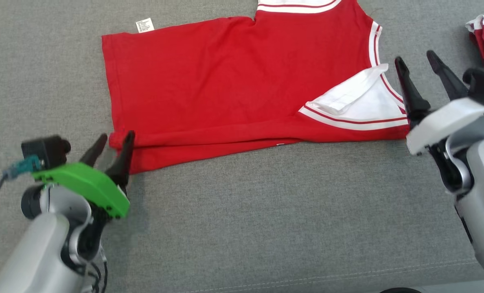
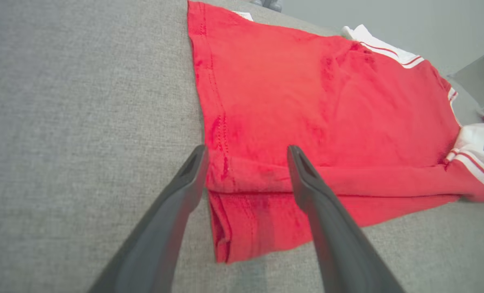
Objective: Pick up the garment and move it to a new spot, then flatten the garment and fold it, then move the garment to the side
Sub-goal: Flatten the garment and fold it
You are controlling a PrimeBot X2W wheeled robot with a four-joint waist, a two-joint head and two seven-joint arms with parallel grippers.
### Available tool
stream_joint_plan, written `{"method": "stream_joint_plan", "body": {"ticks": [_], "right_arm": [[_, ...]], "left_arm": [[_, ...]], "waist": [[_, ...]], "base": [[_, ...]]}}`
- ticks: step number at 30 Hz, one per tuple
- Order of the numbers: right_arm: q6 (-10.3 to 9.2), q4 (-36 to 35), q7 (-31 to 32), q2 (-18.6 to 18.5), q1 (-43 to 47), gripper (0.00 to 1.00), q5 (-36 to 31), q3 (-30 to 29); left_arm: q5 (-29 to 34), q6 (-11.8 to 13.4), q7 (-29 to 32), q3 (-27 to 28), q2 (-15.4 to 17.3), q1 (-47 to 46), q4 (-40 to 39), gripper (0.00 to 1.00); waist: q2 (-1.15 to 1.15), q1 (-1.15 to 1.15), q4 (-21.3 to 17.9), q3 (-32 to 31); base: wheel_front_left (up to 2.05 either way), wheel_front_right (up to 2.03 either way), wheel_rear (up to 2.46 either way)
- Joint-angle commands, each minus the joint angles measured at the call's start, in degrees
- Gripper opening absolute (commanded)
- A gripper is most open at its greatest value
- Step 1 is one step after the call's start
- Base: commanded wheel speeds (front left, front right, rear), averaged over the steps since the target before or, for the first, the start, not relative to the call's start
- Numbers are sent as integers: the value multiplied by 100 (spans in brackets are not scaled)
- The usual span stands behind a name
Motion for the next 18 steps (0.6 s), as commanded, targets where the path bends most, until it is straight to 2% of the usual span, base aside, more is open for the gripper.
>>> {"method": "stream_joint_plan", "body": {"ticks": [1,5,9,15,18], "right_arm": [[-1,-211,-4,-106,279,100,-113,-2],[-1,-1085,402,-375,1102,100,-336,-183],[-1,-1572,918,-359,1517,100,-465,-455],[-1,-1609,1489,-191,1591,100,-600,-670],[-1,-1542,1705,-146,1599,100,-600,-626]], "left_arm": [[-61,56,-124,50,47,353,-217,100],[-188,283,-212,78,195,1302,-991,100],[19,509,-252,72,302,1435,-1130,100],[75,563,-2,33,345,1001,-879,100],[75,494,113,-44,309,820,-670,100]], "waist": [[0,0,-19,-32],[0,0,-40,133],[0,0,-44,322],[0,0,40,490],[0,0,71,540]], "base": [[0,0,0],[0,0,0],[0,0,0],[0,0,0],[0,0,0]]}}
